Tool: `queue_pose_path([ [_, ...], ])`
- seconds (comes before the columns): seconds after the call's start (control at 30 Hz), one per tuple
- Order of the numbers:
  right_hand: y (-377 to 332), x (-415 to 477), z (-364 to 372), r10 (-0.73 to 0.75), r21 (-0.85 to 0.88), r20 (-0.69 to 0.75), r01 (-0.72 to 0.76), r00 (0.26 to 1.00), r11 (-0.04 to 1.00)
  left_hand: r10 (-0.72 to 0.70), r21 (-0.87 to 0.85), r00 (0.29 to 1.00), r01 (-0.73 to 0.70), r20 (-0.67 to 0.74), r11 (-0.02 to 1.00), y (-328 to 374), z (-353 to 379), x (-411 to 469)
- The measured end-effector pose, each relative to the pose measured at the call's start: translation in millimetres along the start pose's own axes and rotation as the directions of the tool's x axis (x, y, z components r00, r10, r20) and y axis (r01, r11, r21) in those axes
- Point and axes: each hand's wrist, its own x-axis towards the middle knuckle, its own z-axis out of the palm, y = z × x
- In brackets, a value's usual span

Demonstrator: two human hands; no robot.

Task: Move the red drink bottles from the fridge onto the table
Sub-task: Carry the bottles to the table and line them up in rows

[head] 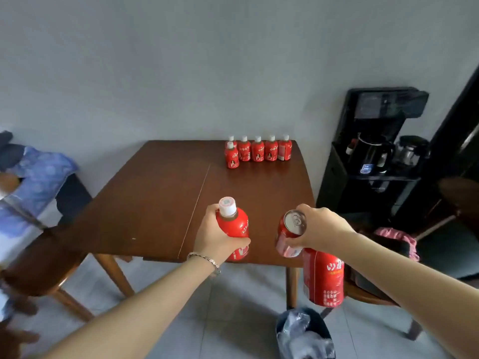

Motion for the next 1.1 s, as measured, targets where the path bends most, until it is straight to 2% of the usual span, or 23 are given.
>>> queue_pose_path([
  [0.17,-25.7,93.9,2.0,0.074,0.029,-0.010,-0.073,0.997,0.997,-0.015,0.006,0.999,0.015,0.036,1.000,-10.1,-7.6,103.3],
  [0.37,-24.5,205.0,3.5,0.137,0.057,0.010,-0.137,0.991,0.989,-0.058,0.076,0.993,0.050,0.102,0.996,-27.3,16.6,219.4],
  [0.77,11.6,427.8,8.0,0.204,0.050,0.161,-0.214,0.966,0.975,-0.170,0.142,0.980,0.154,0.106,0.978,-53.4,107.0,426.9],
  [0.97,24.8,512.3,26.2,0.261,0.022,0.216,-0.272,0.941,0.962,-0.134,0.228,0.979,0.097,0.152,0.969,-62.7,163.7,509.8],
  [1.1,25.7,556.8,37.7,0.271,0.038,0.222,-0.286,0.937,0.958,-0.146,0.220,0.977,0.109,0.157,0.969,-74.1,191.2,549.0],
])
